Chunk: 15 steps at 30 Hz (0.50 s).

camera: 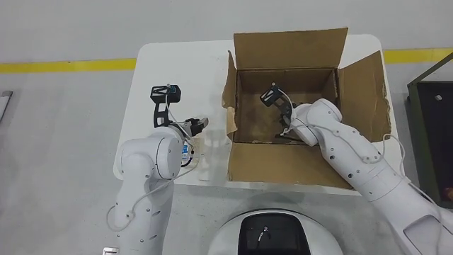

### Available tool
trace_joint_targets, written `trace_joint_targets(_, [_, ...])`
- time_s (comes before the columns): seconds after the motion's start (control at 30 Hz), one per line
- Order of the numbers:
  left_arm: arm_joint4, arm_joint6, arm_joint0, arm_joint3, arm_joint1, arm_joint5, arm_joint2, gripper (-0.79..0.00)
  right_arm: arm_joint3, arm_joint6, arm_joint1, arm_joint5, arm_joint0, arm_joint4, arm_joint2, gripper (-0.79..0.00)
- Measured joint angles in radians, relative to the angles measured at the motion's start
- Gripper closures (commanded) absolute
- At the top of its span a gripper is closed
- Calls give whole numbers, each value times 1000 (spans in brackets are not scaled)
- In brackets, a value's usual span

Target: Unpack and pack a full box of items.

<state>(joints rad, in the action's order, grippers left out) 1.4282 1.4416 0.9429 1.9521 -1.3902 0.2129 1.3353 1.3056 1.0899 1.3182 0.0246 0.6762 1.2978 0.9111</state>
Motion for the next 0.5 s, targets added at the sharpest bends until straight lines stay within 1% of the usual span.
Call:
trace_joint_targets(0.1, [0, 0, 0, 0, 0, 0, 0, -785, -11, -2, 5, 2, -3, 0, -4, -271])
trace_joint_targets(0.17, [0, 0, 0, 0, 0, 0, 0, -785, -20, -2, 8, 2, -5, 2, -5, -252])
trace_joint_targets(0.27, [0, 0, 0, 0, 0, 0, 0, -785, -27, -2, 11, 3, -9, 2, -5, 0])
trace_joint_targets(0.5, [0, 0, 0, 0, 0, 0, 0, -785, 29, -6, 11, -5, -3, 7, 29, 0])
